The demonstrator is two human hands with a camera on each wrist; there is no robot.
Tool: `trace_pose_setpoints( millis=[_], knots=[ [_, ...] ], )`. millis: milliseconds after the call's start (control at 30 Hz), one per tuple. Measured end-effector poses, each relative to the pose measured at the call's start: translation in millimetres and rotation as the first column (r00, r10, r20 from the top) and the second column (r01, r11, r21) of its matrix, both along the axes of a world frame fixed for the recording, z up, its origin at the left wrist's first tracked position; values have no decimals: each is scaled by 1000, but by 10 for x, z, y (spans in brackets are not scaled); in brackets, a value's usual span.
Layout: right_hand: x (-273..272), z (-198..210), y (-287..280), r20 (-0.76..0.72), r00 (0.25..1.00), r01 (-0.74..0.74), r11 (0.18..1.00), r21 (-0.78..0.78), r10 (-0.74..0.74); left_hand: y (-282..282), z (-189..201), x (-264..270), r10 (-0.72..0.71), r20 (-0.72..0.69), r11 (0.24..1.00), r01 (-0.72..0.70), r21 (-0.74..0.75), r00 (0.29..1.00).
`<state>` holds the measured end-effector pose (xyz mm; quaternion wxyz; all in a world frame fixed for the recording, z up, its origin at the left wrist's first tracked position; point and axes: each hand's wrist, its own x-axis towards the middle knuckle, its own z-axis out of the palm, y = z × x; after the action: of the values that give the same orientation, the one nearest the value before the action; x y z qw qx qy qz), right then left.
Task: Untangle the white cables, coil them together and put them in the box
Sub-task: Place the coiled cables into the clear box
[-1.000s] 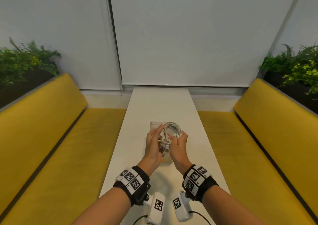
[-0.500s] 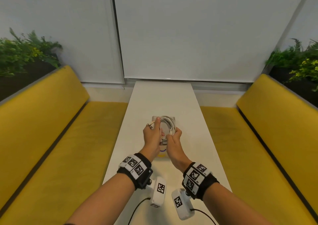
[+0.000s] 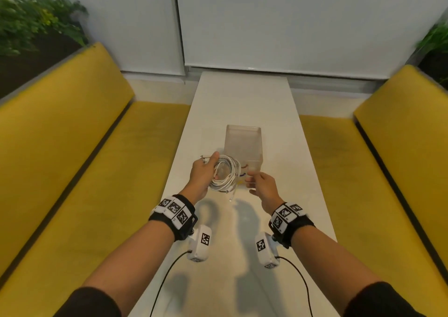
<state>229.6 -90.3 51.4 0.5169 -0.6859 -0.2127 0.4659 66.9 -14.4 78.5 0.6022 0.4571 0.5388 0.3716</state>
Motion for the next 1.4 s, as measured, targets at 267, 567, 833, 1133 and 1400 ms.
trace_pose_setpoints(
  millis=[267, 567, 833, 1133, 1400],
  knots=[
    [-140, -156, 424, -254, 952, 165, 985, -53, -173, 76, 12, -165, -10, 0, 993, 10, -116, 1000],
    [-246, -180, 545, -392, 848, 326, 934, -144, -356, 62, 19, -221, -9, 81, 977, 26, -210, 997],
    [-332, -182, 478, -313, 858, 392, 913, -109, -406, -17, 85, -113, -21, 66, 973, 35, -229, 998],
    [-357, -282, 26, -613, 728, 358, 933, -38, -305, 53, 132, 292, -35, -33, 979, 28, -202, 999],
    [-293, -268, -162, -615, 728, 315, 945, -92, -303, -1, 115, 761, -71, -472, 997, 59, -42, 879]
  ],
)
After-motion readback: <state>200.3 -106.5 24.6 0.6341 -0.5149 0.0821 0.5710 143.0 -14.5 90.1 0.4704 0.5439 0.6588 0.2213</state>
